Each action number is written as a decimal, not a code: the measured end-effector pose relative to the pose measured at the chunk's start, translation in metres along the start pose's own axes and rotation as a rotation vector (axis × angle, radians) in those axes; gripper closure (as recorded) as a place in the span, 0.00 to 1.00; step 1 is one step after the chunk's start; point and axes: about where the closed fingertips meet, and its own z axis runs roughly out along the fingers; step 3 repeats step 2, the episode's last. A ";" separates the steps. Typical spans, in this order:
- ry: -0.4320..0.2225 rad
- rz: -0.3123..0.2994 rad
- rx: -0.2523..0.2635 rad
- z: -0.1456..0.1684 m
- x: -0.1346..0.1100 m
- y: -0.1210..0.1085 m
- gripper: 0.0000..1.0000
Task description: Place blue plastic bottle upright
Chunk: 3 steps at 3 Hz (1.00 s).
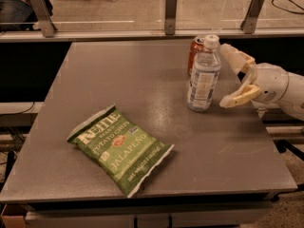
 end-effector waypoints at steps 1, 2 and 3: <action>0.061 -0.047 0.045 -0.024 -0.028 0.000 0.00; 0.069 -0.064 0.053 -0.026 -0.038 -0.001 0.00; 0.069 -0.064 0.053 -0.026 -0.038 -0.001 0.00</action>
Offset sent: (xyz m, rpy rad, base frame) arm -0.0089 -0.0247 0.0200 -0.0563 -0.0195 -0.0541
